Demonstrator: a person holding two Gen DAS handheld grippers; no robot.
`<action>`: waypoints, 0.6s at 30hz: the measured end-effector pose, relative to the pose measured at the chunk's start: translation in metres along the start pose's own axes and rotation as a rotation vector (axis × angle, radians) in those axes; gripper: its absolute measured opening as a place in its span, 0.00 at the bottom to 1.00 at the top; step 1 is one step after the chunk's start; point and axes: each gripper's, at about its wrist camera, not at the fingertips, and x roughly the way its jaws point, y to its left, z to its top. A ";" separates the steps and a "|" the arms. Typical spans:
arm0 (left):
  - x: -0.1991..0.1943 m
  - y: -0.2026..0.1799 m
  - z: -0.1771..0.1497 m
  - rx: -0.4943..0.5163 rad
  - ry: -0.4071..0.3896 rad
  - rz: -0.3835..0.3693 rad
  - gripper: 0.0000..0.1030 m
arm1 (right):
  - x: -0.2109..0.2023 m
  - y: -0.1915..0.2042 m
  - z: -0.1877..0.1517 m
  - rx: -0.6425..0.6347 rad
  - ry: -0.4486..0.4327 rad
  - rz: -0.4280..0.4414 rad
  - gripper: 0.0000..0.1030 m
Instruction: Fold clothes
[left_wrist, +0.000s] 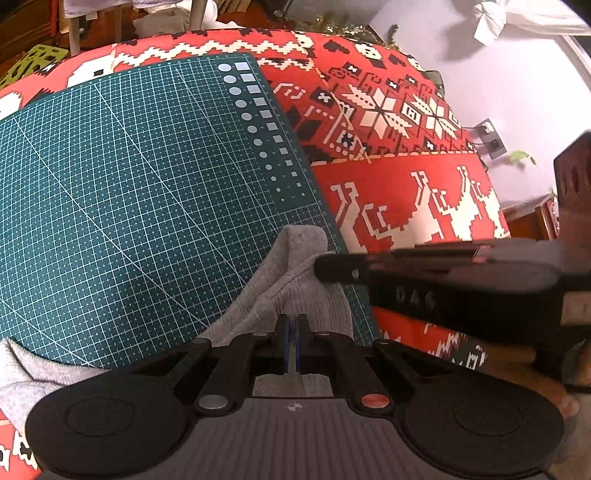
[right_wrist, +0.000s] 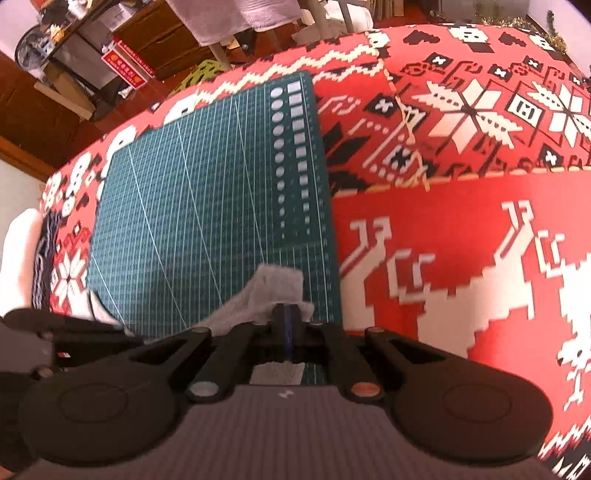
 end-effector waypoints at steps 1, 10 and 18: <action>0.000 0.000 0.000 -0.003 -0.002 -0.001 0.02 | -0.001 0.000 0.002 -0.002 -0.012 -0.008 0.01; -0.010 0.000 -0.006 -0.025 -0.016 -0.003 0.02 | -0.009 0.003 0.003 -0.019 -0.021 0.018 0.01; -0.032 -0.002 -0.027 -0.074 -0.017 0.082 0.02 | -0.010 -0.002 0.024 -0.027 -0.049 0.052 0.01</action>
